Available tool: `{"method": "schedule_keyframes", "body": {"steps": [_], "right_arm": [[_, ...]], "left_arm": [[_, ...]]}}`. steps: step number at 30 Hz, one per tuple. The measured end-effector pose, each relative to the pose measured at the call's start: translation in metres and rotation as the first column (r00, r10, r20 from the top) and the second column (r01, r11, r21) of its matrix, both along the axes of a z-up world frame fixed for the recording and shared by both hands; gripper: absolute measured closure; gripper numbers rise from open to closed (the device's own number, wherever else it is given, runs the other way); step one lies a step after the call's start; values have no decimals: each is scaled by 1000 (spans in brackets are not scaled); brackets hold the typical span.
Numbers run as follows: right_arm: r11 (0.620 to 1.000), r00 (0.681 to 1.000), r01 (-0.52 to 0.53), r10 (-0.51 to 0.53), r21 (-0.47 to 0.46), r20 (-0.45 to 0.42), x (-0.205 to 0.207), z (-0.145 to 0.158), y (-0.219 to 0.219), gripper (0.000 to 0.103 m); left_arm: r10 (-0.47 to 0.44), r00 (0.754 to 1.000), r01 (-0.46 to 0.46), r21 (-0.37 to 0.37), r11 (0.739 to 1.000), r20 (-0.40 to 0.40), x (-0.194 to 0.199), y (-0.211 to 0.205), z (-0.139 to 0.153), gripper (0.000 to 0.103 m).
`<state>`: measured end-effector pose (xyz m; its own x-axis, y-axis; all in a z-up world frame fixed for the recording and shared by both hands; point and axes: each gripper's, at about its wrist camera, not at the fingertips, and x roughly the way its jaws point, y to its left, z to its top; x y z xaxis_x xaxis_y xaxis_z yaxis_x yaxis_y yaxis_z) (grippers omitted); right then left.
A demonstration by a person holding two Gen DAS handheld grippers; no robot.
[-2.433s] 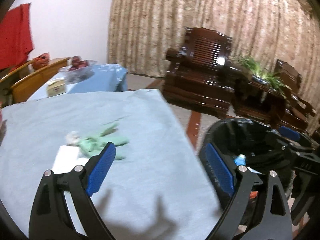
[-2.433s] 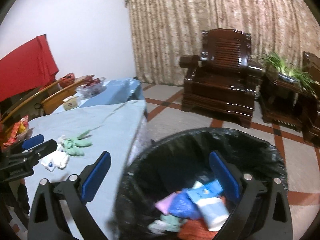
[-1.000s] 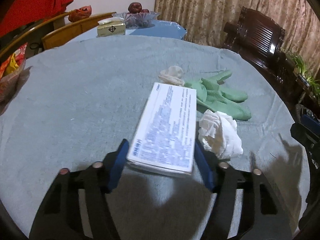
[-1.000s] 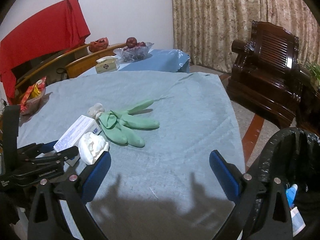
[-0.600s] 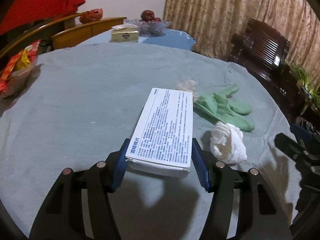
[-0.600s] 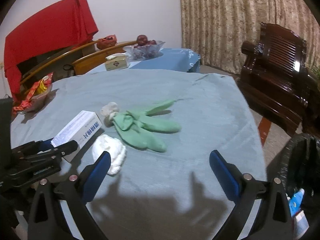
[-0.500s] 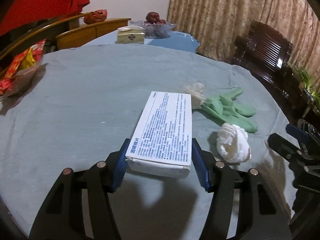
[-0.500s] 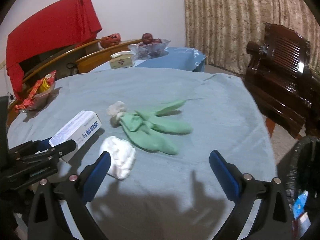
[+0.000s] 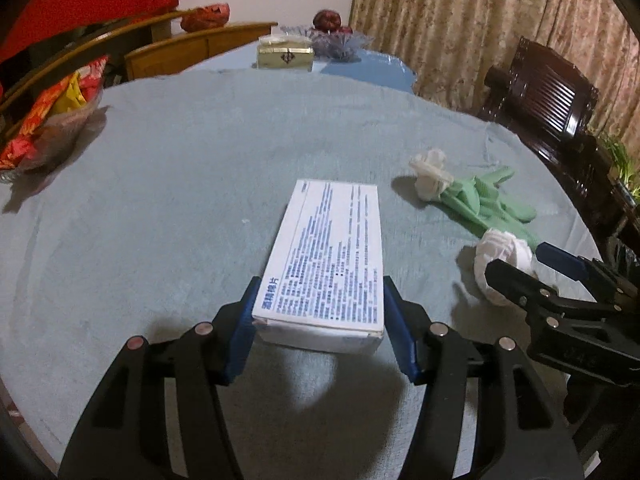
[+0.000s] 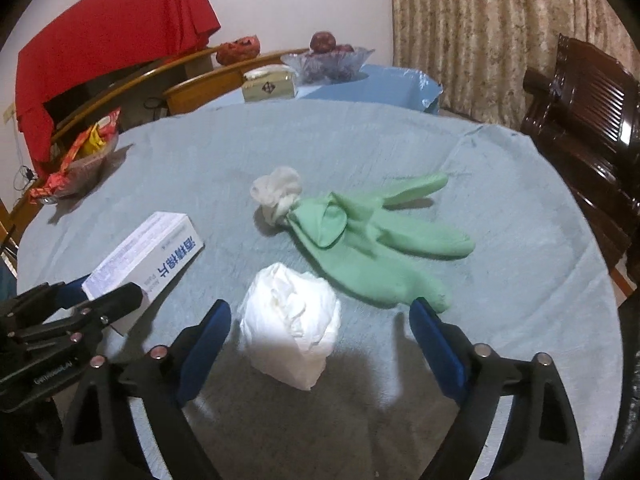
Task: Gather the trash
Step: 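Grasp the crumpled white tissue with the right gripper, then carry the box and tissue over the trash bin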
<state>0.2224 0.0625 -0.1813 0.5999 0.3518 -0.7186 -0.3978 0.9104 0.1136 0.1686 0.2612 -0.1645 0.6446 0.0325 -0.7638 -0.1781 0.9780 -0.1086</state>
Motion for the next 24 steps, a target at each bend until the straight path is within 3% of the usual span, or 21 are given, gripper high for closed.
{"method": "schedule_keyframes", "body": {"steps": [3,7,15,24], "right_arm": [[1000,1000,-15,16,8,-22,2,-3,1,27],[996,995,-82,84,34,-47,-1,-4,6,56],[995,996,-80,82,60,-27,-11,10,-5,59],[994,997,-63,59,92,39,-26,47,-34,59]], "left_arm": [[1,1000,-1,-10,1000,-21,4,2,-6,45],[3,999,-4,-24,1000,-37,11,4,-9,45],[2,1000,-2,-11,1000,0,11,-1,-1,48],[-25,996,25,4,1000,88,-4,-28,41,48]]}}
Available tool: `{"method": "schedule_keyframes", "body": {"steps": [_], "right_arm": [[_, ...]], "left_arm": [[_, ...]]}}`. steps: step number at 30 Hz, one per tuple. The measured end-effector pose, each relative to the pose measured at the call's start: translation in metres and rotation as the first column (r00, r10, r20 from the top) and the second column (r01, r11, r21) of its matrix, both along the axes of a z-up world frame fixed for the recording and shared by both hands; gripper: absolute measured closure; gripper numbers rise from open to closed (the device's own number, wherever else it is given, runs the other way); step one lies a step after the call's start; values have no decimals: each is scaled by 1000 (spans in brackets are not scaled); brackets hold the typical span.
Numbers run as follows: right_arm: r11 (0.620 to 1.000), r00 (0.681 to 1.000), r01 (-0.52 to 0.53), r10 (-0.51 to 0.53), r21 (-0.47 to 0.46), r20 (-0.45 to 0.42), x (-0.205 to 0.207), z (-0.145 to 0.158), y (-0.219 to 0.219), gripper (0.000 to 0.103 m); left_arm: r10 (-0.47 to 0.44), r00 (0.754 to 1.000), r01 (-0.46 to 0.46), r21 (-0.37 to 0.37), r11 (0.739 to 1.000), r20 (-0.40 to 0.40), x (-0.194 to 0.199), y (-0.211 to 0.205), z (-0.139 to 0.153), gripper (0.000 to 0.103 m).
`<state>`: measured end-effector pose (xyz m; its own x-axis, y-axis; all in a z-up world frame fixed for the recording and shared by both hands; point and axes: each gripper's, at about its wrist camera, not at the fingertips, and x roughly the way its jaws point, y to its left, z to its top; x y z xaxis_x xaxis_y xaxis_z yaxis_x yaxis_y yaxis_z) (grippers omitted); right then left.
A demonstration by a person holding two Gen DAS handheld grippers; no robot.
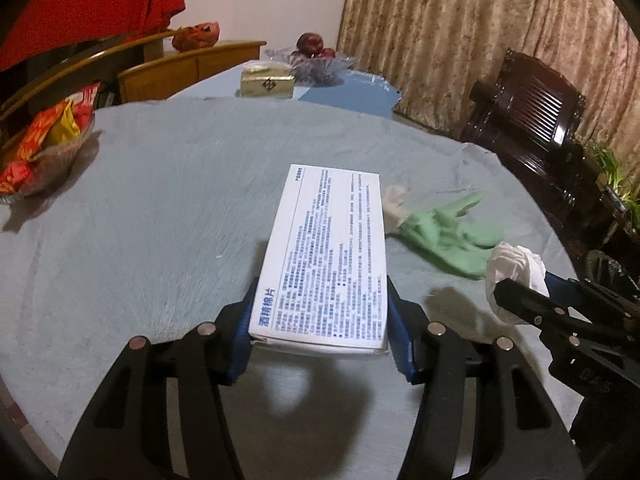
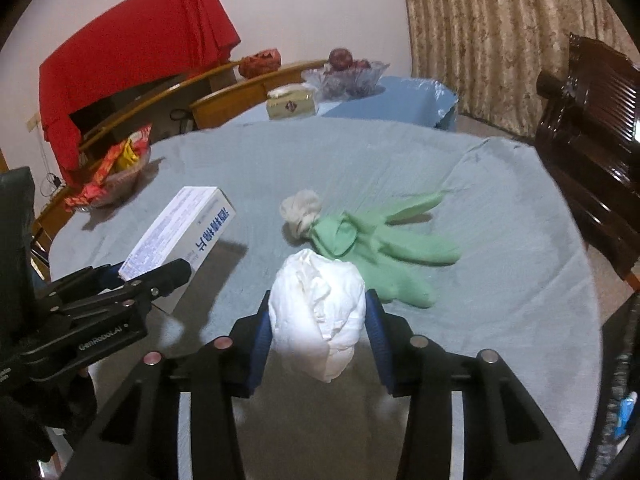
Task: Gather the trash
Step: 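Carry the box and tissue over the trash bin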
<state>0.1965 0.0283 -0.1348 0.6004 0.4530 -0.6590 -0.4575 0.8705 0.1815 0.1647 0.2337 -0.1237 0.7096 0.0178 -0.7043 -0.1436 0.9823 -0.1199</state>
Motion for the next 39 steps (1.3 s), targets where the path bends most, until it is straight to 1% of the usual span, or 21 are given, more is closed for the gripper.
{"method": "schedule_keyframes", "body": {"steps": [4,10,19,27,31,39], "right_arm": [[1000,999,25,-25,10,38,-9,18,-22,59],[997,994,77,-78,24,81,-24,40,-60,59],[987,980,152,-157,44,121,-49,65,-119,59],[969,958,237,-244,63,150,-73,81,-172,59],[957,944,282,-289,62,162,-85,84,-199,59],[927,910,371,-376,59,174,-103,85,-246,59]], "left_arm": [[-18,1000,18,13,1000,26,-3,-17,18,48],[-59,997,59,9,998,53,-10,-49,41,48],[-164,983,164,11,986,84,-24,-112,68,48],[-262,958,263,14,965,119,-36,-165,88,48],[-304,944,305,13,952,127,-37,-189,93,48],[-395,909,396,21,918,134,-41,-239,95,48]]}}
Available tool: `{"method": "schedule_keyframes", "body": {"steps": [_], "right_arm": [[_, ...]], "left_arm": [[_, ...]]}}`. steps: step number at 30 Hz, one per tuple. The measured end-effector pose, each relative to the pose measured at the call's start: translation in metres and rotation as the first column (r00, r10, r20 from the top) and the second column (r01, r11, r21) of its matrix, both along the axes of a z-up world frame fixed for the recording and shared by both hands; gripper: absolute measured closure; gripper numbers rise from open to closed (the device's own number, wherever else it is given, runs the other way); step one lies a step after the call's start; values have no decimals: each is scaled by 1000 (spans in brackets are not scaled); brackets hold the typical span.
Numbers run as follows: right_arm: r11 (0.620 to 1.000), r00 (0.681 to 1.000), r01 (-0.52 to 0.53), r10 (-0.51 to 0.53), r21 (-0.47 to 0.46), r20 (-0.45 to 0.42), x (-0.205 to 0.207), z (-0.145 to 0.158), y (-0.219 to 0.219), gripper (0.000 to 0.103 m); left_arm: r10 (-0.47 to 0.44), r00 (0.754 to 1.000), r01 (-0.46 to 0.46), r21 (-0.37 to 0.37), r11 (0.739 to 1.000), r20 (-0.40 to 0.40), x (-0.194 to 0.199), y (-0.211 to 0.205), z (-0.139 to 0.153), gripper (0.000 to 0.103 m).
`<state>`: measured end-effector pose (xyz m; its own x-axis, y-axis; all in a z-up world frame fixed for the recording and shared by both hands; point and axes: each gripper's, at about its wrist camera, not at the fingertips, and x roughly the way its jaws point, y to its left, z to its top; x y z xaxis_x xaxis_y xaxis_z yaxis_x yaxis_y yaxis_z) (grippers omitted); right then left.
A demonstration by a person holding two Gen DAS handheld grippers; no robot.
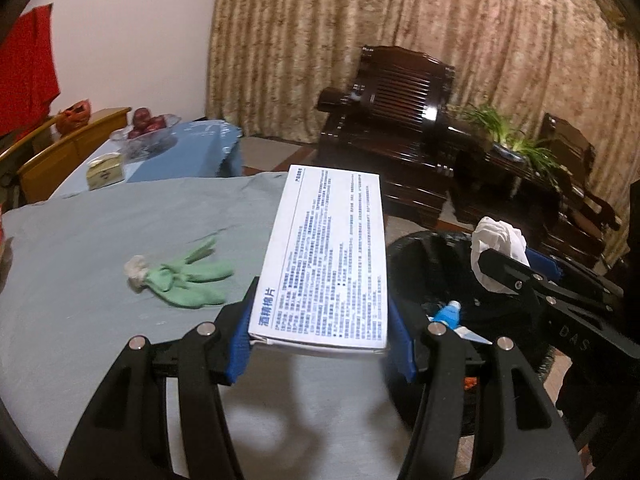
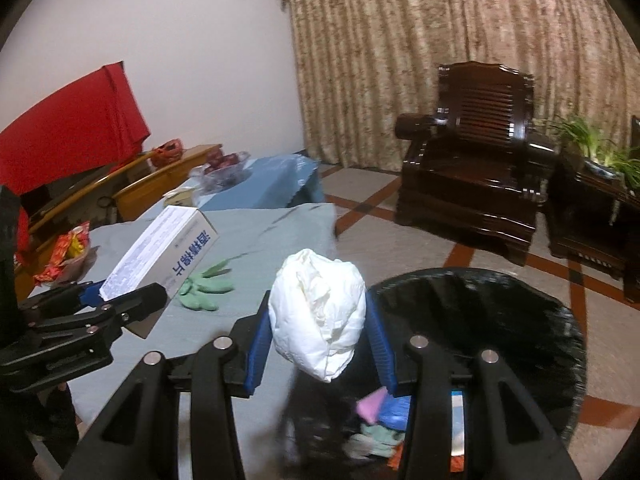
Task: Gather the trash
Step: 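Carry the box and tissue over the trash bin, then open both grippers to drop the box and tissue into the bin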
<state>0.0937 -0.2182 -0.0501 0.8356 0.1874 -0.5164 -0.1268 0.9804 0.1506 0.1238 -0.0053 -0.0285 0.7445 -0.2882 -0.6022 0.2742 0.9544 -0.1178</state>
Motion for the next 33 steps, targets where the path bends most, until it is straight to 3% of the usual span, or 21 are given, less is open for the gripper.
{"method": "schedule_keyframes", "body": {"steps": [13,29,33], "right_arm": [[992,992,127,-127,-22,-4,-13,-3,-65,59],[974,971,220,-224,-52,-81,-6,-38,-124,59],[969,965,236,-243,-68,-104,-2,-50,-135,48]], "left_arm": [[-150,989,150,7,989,-15,-3,-65,-19,48],[-307,949,310,36,950,-74,29,-152,-66,49],[-336,935,340,17,940,-110,39,-164,-80,48]]}}
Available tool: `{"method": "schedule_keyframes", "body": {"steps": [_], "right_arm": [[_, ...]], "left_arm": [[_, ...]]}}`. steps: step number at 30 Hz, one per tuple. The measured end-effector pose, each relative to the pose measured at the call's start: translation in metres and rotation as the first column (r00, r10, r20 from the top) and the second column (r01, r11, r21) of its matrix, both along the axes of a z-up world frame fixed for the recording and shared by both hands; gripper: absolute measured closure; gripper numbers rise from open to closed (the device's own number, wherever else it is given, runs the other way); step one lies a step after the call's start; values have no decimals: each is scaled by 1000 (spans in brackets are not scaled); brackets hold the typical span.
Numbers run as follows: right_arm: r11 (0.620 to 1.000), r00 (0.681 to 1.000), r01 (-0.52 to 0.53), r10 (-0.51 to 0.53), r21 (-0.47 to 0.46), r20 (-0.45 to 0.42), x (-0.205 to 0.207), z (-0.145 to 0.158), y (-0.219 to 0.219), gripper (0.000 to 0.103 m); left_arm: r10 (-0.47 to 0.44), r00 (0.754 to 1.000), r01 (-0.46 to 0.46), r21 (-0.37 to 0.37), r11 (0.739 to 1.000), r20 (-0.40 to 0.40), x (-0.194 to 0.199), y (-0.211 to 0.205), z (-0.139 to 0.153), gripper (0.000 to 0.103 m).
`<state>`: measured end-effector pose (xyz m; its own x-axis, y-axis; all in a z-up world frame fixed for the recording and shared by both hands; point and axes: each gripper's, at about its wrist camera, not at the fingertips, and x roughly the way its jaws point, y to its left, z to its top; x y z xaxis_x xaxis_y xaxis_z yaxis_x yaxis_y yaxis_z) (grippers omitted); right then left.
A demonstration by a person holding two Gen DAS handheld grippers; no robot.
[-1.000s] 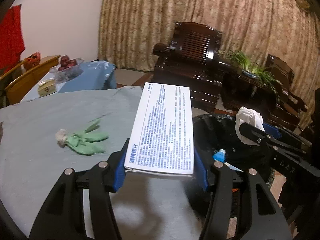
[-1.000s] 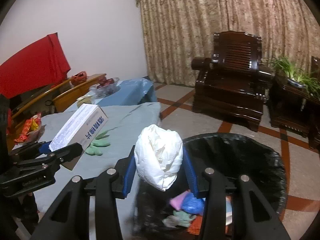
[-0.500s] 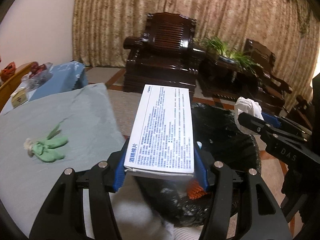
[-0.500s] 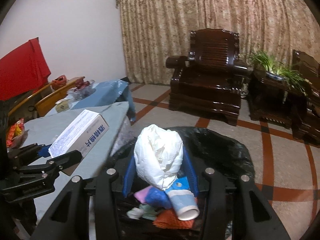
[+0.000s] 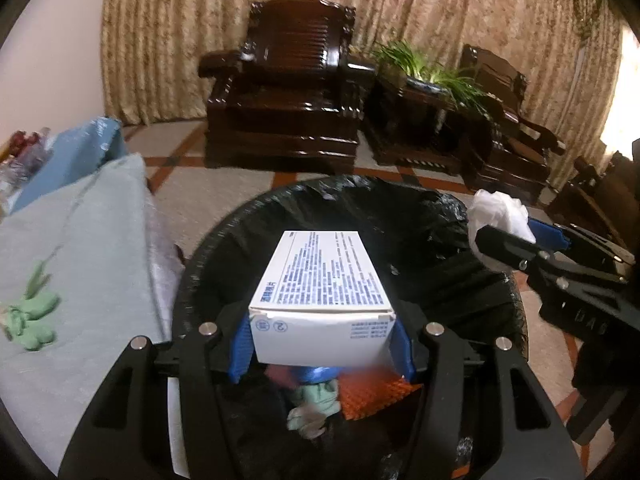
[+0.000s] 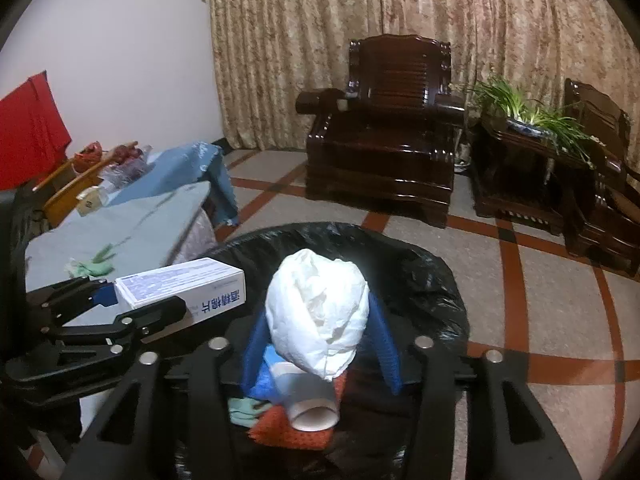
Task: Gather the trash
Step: 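Open both grippers to drop the box and tissue into the bin, then move both grippers back over the table toward the green glove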
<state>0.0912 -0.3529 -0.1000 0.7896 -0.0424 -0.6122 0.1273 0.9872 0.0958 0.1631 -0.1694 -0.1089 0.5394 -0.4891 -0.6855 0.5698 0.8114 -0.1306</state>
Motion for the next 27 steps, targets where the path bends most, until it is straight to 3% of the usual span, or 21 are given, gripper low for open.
{"method": "schedule_keyframes", "body": {"steps": [3,5,7,15,27], "right_arm": [[1000,1000,12,-12,-2,-4,-3,-4,-5,35],[1000,1000,22,-22,-10,5,-7,-4,-6,25],[999,999,42,-41,-19,18,-11,-3,-6,5],[1000,999,29,-29,7,45,-18,9,-3,6],[995,992,-103,102,8,79,-3,24,64,6]], "left_arm": [[6,1000,-6,-18,1000,-12,4,0,-3,27],[15,1000,-15,-27,1000,-11,4,1,-3,24],[30,1000,-30,-29,999,-9,5,6,-2,20],[106,992,-105,-15,994,67,-4,43,20,10],[288,953,-284,-51,958,97,-15,133,45,10]]}}
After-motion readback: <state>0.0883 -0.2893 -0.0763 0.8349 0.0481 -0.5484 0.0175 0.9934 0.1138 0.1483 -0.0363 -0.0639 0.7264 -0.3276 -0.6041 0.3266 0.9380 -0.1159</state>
